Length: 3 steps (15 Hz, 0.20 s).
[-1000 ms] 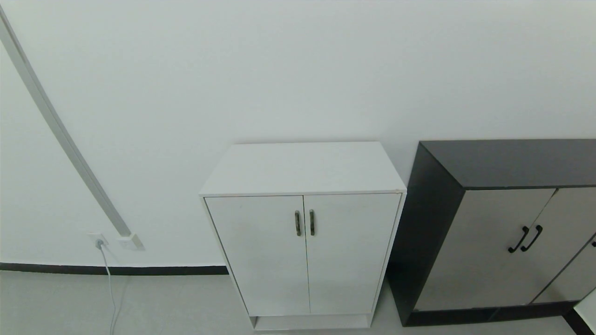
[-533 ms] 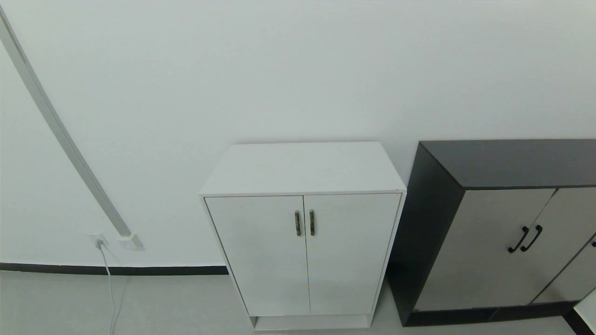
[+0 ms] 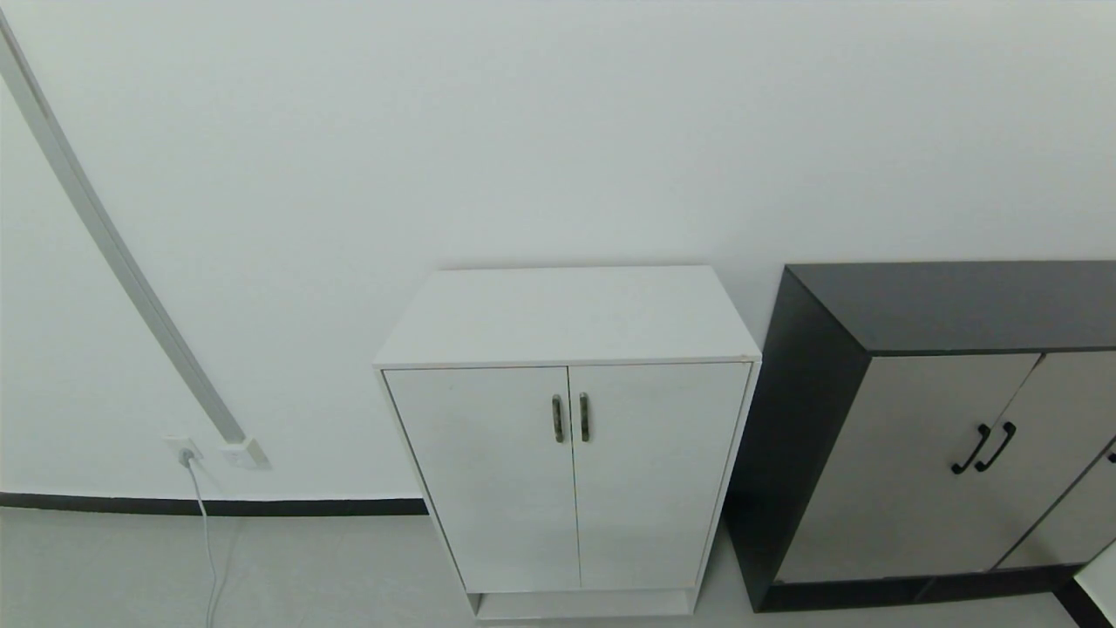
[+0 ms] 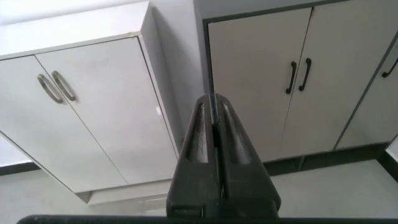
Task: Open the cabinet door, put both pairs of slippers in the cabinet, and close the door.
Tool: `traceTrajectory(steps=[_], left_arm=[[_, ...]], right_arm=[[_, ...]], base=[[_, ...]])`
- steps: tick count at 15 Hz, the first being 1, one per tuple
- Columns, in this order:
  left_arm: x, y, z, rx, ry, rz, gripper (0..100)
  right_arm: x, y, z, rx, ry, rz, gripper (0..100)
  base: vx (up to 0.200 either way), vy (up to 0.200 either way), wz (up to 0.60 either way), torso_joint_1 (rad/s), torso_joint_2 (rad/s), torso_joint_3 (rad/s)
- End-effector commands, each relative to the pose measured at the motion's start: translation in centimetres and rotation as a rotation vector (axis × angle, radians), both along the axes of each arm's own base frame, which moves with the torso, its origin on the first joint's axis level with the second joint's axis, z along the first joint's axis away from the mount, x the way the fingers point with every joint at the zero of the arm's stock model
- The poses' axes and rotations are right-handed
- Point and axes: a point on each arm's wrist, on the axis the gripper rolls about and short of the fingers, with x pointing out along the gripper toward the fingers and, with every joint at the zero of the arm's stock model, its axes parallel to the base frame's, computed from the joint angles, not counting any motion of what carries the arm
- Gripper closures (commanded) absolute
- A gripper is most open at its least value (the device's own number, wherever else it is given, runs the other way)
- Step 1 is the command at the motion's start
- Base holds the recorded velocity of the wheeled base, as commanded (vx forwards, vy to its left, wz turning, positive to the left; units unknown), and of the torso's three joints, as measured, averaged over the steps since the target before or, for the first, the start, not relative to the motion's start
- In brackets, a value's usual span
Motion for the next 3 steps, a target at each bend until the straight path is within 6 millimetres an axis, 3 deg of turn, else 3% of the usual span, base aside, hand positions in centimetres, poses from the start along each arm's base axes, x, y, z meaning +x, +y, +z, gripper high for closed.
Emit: traceTrajectory(steps=[1, 3], left_arm=[[0.01, 0.0, 0.0, -0.001, 0.002, 0.001, 100], [0.0, 0.0, 0.0, -0.001, 0.0, 0.001, 100]], right_arm=[[0.01, 0.0, 0.0, -0.001, 0.002, 0.0, 100], [0.02, 0.0, -0.01, -0.005, 0.004, 0.002, 100]], base=[[0.0, 0.0, 0.0, 0.0, 0.0, 0.0], [0.0, 0.0, 0.0, 0.0, 0.0, 0.0]])
